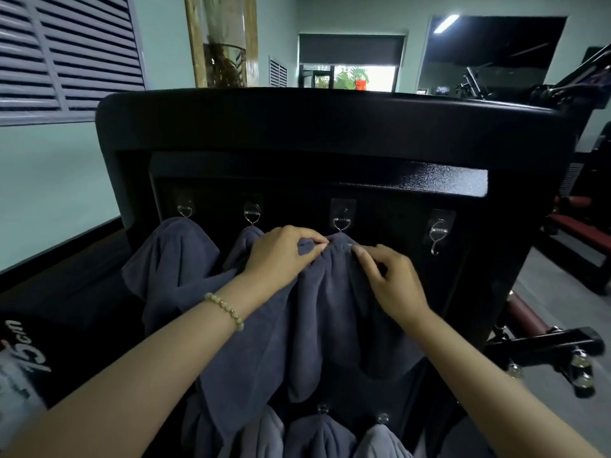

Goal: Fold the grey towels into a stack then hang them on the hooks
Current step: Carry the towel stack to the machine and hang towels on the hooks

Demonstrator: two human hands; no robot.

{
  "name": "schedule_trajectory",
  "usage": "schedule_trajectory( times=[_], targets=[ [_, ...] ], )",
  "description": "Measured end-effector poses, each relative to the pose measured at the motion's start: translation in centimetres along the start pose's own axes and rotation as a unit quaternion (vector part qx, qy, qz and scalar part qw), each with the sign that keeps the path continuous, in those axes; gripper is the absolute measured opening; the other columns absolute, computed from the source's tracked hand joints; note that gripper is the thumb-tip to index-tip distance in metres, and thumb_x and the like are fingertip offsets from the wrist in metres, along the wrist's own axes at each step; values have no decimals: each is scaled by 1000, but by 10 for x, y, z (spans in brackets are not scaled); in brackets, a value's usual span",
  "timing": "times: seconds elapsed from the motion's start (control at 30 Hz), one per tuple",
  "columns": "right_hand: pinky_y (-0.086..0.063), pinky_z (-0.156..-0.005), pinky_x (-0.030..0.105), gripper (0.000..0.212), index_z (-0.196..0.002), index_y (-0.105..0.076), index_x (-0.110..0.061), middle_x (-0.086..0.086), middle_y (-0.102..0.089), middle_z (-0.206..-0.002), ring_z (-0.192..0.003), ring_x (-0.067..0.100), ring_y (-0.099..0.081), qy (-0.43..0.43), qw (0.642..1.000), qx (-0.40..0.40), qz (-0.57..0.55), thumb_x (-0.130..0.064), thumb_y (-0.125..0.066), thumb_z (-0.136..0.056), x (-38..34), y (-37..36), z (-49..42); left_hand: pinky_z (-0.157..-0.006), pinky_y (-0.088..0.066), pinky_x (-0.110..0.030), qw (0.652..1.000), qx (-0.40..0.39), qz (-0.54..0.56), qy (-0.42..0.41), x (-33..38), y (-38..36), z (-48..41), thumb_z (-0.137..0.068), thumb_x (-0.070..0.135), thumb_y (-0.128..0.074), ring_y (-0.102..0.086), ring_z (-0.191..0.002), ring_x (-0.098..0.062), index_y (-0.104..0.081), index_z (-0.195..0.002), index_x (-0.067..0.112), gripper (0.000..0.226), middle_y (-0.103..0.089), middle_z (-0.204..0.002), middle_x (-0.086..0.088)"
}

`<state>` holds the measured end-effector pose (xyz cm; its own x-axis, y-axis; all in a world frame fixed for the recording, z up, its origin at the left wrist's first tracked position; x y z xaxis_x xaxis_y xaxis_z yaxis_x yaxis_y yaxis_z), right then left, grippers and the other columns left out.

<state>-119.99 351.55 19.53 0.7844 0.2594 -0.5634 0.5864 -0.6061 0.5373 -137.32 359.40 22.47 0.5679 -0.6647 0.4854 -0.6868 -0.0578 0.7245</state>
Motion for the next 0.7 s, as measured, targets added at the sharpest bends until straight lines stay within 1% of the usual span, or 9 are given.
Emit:
schedule_trajectory(
  times=[0.07,0.13,0.17,0.23,0.3,0.47,0.53,0.63,0.7],
  targets=[
    [-51,-81,36,28,-113,-68,-31,-10,-58,-91,-83,6,-58,-3,1000,11,-10,-41,-50,-95,-4,-6,11,-72,-51,-19,997,0,71,25,-9,-10,9,-92,32,-58,-63,-80,4,-69,-107,38,20,-71,-87,18],
    [-46,-91,28,34,-119,-66,-23,-9,-52,-111,-102,7,-51,28,997,45,47,-40,-55,-92,-12,-5,17,-70,-53,-21,991,10,130,40,-14,-17,17,-91,30,-60,-63,-71,0,-69,-110,35,21,-69,-72,17],
    [-43,-93,27,35,-118,-66,-19,-6,-50,-115,-106,9,-47,47,993,68,80,-39,-59,-90,-18,-4,17,-69,-53,-22,988,19,147,43,-15,-19,18,-90,31,-61,-61,-65,1,-70,-109,35,20,-67,-66,17],
    [-45,-86,27,33,-115,-67,-18,-6,-53,-108,-98,10,-49,54,991,86,83,-36,-65,-87,-27,-3,13,-67,-52,-19,984,28,170,44,-16,-20,18,-89,33,-63,-60,-64,5,-71,-105,34,18,-65,-63,20],
    [-50,-76,26,32,-114,-66,-20,-9,-53,-101,-87,7,-55,30,997,74,25,-35,-66,-86,-34,-8,8,-68,-51,-18,982,20,186,42,-16,-20,16,-88,35,-64,-62,-70,6,-71,-104,34,18,-66,-68,23],
    [-50,-67,28,26,-113,-63,-27,-8,-51,-100,-74,8,-56,-9,994,99,37,-37,-62,-89,-40,-26,4,-87,-54,-28,974,12,224,38,-22,-20,15,-88,34,-63,-65,-90,1,-70,-104,33,17,-71,-90,16],
    [-50,-64,27,29,-116,-61,-26,-7,-50,-104,-73,9,-56,-24,994,101,43,-36,-62,-89,-41,-33,6,-89,-54,-31,968,27,245,34,-23,-18,18,-88,34,-63,-65,-93,-3,-70,-100,36,14,-70,-96,12],
    [-43,-62,23,28,-114,-61,-25,-4,-49,-106,-74,12,-56,-47,992,106,50,-32,-64,-88,-42,-37,6,-80,-53,-24,964,60,258,36,-23,-7,26,-89,33,-63,-64,-90,-4,-69,-94,38,9,-67,-96,13],
    [-42,-64,25,27,-113,-60,-25,-2,-48,-106,-76,14,-56,-66,992,96,47,-29,-65,-87,-44,-36,5,-67,-48,-15,964,69,255,43,-23,6,35,-89,30,-62,-64,-72,-2,-69,-90,30,7,-67,-76,16]
  ],
)
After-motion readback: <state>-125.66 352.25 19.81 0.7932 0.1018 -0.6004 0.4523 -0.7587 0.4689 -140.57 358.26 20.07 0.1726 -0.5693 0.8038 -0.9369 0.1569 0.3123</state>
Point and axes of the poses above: each hand's wrist, its own z-axis away from the middle knuckle, its own y-axis out of the back of the hand, x = y × z, the point moved 4 cm from there along -z, towards the middle knuckle
